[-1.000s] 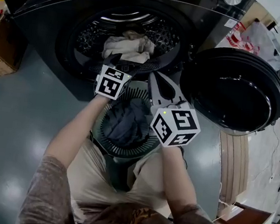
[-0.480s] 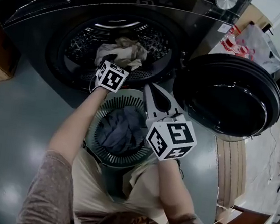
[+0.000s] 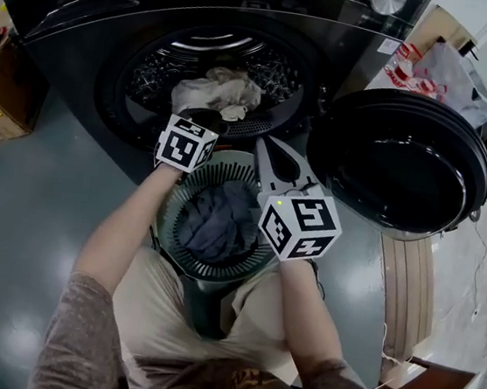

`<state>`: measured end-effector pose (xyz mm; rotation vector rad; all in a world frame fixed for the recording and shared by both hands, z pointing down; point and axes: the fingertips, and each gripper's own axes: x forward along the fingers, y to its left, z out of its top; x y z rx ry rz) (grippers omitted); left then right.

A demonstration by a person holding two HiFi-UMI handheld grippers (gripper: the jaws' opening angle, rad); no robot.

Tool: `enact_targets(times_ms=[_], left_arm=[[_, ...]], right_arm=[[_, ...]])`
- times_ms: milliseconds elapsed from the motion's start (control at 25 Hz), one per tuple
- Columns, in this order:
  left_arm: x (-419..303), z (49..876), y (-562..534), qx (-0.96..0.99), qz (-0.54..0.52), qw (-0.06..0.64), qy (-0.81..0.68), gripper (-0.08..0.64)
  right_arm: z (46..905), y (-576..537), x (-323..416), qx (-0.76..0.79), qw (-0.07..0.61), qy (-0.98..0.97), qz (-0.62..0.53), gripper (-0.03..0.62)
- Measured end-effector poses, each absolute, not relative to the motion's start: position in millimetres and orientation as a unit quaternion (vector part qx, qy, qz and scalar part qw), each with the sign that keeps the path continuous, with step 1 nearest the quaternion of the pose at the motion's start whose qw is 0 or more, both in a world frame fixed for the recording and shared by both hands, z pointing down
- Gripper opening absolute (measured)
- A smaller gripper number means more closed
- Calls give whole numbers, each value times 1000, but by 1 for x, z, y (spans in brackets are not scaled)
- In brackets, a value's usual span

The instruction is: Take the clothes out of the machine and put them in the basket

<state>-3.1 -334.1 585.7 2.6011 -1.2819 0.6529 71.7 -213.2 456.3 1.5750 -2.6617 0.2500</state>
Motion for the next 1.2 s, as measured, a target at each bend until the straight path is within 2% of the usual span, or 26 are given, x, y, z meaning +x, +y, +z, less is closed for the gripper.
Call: enact_targets(times_ms=[440, 800, 1000, 1040, 1120, 1200], left_arm=[[-11, 533, -214, 913, 152, 119, -360, 12], [14, 533, -127, 938, 161, 134, -277, 10], [19, 541, -119, 937, 173, 121, -278, 15], [16, 542, -124, 935, 175, 114, -288, 34], [10, 544, -136, 929, 180, 99, -308, 192], [1, 543, -152, 923, 176, 93, -329, 229]], right_arm=[[465, -222, 91, 535, 9, -839, 101, -2], [466, -226, 90, 545, 5, -833, 100, -2], [468, -223, 81, 535, 10, -839, 100, -2], [468, -223, 80, 534, 10, -839, 100, -2], [467, -223, 78, 533, 11, -840, 99, -2], [467, -223, 78, 533, 12, -840, 99, -2]])
